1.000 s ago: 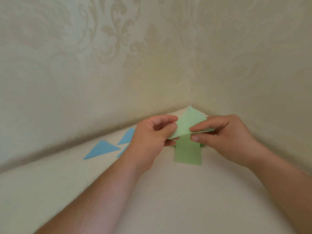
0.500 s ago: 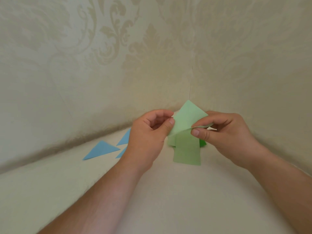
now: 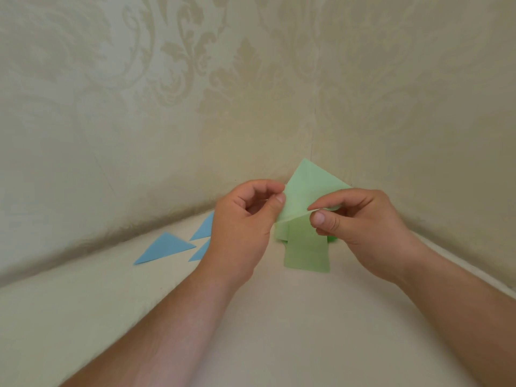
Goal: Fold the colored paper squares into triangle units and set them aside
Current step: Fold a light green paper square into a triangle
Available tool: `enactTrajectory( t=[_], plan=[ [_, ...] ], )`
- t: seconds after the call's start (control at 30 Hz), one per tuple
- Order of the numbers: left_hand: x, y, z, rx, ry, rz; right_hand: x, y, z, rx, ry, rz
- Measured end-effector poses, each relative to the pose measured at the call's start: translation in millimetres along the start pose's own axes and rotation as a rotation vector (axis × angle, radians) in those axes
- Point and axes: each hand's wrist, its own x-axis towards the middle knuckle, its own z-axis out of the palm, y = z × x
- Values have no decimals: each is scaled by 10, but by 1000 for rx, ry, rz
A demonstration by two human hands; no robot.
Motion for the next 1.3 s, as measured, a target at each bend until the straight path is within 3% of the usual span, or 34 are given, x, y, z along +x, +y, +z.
enactTrajectory(
  t=[0.27,0.43,0.63,0.77,0.97,1.13,1.3],
  plan=[
    [-8,21,-11,-3,11,25,4,53,-22,-35,4,-9],
    [-2,47,-32,-178,-131,-101,33,52,-26,92,50,27],
    [-23,10,-14,79,-162,3,73,67,-100,214,94,152],
    [-69,29,-3,-18,-228,-50,72,95,-84,206,49,186],
    [-66,81,11,-47,-168,-9,48,101,-41,44,22,92],
    [-41,49,-22,20,-176,-9,29,76,-54,-319,57,-55],
    [-37,40,-13,-24,-193,-56,66,69,-80,-201,139,-124]
  ],
)
